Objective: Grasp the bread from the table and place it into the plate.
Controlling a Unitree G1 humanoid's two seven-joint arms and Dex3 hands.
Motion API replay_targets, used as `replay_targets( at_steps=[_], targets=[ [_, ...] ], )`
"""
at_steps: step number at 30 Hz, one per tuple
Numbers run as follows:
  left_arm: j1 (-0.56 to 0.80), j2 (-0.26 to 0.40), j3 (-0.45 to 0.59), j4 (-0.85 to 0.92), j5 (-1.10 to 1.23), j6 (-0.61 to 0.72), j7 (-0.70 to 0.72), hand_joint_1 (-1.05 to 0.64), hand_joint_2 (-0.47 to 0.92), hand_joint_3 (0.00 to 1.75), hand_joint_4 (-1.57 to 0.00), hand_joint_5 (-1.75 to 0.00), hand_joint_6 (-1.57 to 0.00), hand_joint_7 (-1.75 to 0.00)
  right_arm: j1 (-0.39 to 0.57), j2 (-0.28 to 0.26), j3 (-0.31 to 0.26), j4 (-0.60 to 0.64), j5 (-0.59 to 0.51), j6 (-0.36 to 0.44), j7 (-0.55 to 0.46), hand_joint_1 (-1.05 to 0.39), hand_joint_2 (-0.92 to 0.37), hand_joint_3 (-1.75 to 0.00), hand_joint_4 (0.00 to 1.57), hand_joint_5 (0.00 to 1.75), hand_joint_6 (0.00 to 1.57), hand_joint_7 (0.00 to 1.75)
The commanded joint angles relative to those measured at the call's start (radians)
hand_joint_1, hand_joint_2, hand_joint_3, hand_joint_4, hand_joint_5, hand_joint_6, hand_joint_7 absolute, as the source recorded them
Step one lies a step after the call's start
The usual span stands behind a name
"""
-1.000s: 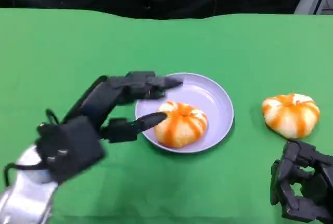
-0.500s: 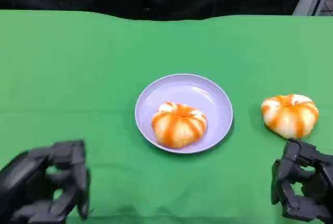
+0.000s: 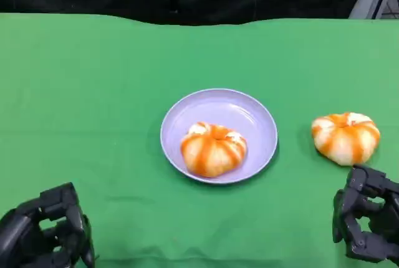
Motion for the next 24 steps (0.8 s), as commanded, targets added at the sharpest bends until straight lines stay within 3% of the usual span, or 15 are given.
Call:
replay_targets(
  at_steps=[1, 24],
  targets=[
    [-0.001, -0.012, 0.016, 0.000, 0.006, -0.029, 0.012, 0.14, 0.73, 1.16, -0.87, -1.75, -0.69, -1.75, -0.002, -0.009, -0.004, -0.003, 0.004, -0.013, 0.003, -0.12, -0.53, -1.23, 0.89, 1.75, 0.74, 1.69],
    [-0.018, -0.061, 0.041, 0.046, 0.043, -0.107, 0.048, 0.10, 0.68, 1.18, -0.80, -1.75, -0.66, -1.75, 0.004, -0.010, -0.004, -0.011, 0.005, -0.006, 0.006, -0.09, -0.58, -1.18, 0.88, 1.75, 0.73, 1.68]
  ],
)
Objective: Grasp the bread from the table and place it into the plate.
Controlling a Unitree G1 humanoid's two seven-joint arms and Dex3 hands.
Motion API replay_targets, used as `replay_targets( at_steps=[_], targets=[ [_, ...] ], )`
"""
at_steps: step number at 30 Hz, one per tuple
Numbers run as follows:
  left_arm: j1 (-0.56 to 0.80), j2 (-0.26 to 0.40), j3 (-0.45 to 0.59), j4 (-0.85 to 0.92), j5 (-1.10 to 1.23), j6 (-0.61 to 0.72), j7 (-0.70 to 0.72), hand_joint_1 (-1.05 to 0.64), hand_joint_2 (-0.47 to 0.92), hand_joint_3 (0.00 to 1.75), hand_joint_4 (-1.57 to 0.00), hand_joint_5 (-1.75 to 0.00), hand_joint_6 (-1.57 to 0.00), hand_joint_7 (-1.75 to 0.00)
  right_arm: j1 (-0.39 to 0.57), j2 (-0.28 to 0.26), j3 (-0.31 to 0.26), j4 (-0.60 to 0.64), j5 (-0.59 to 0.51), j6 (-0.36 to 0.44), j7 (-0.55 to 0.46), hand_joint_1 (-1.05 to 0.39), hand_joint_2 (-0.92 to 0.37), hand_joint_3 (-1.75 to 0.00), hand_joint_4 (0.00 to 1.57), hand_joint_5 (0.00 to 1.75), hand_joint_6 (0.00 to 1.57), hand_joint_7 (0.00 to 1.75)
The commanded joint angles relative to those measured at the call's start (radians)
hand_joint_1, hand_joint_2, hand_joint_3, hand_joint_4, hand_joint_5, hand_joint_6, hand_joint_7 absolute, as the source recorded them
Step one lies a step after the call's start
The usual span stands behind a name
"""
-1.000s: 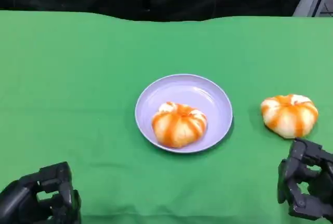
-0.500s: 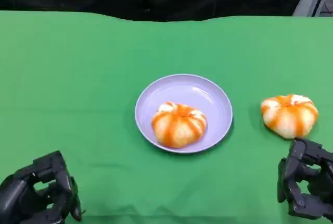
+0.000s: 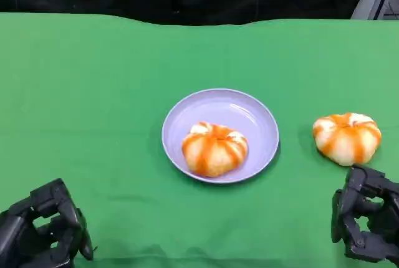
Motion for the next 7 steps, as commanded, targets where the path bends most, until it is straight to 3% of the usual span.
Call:
replay_targets(
  at_steps=[1, 7],
  targets=[
    [-0.013, 0.006, 0.007, 0.011, 0.022, -0.027, 0.012, 0.10, 0.68, 1.17, -0.79, -1.75, -0.66, -1.75, 0.005, -0.015, -0.005, -0.011, -0.001, 0.004, -0.004, -0.08, -0.58, -1.18, 0.88, 1.75, 0.73, 1.69],
    [-0.024, 0.002, 0.007, 0.023, 0.023, -0.029, 0.011, 0.09, 0.68, 1.15, -0.79, -1.75, -0.65, -1.73, -0.007, -0.015, -0.008, 0.004, 0.006, 0.000, 0.004, -0.09, -0.56, -1.19, 0.89, 1.75, 0.73, 1.71]
  ],
)
